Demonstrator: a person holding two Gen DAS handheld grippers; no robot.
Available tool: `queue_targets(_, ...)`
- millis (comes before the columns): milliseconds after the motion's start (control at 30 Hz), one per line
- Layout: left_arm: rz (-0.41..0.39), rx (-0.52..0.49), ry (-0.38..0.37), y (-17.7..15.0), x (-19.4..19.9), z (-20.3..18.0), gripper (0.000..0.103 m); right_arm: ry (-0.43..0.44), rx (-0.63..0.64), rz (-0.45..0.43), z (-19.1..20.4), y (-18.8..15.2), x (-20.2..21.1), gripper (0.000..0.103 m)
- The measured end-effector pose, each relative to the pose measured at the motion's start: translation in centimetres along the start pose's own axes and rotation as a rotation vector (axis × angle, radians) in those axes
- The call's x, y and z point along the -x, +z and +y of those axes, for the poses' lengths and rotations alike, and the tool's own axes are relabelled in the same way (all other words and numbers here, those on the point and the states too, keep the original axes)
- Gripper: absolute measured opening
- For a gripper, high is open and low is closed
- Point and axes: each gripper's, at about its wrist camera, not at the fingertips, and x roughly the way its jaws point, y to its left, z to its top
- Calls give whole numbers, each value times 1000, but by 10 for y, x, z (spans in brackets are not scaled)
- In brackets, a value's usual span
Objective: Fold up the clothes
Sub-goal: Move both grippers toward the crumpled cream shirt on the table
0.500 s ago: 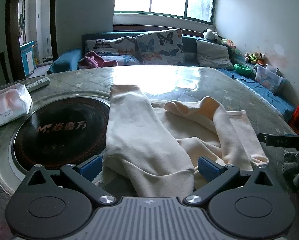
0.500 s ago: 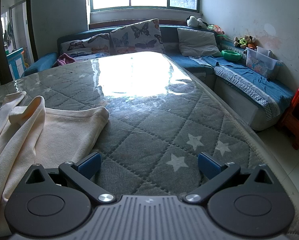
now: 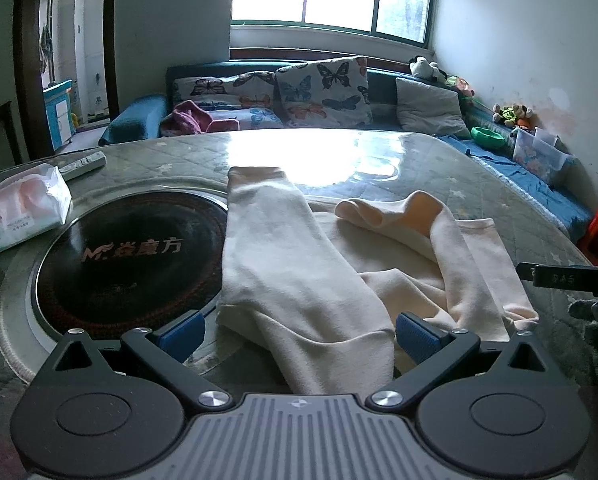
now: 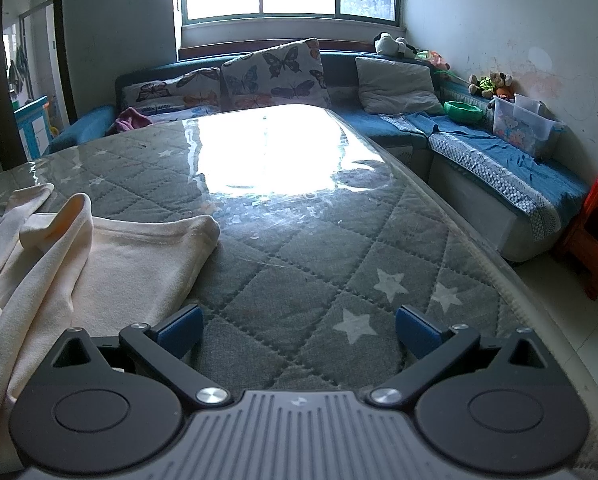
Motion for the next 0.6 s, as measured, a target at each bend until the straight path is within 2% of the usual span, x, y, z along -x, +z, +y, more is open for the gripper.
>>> queue_targets(233,3,6,11,0,2,4,103,28,47,1,6,-3,10,100)
queue_targets(433,0,-2,6,0,3,3,103,95,26,20,6,-5,30,93)
queue_targets(600,-1,1,4,1,3,4,103,105,56,5,12,-5,46,92)
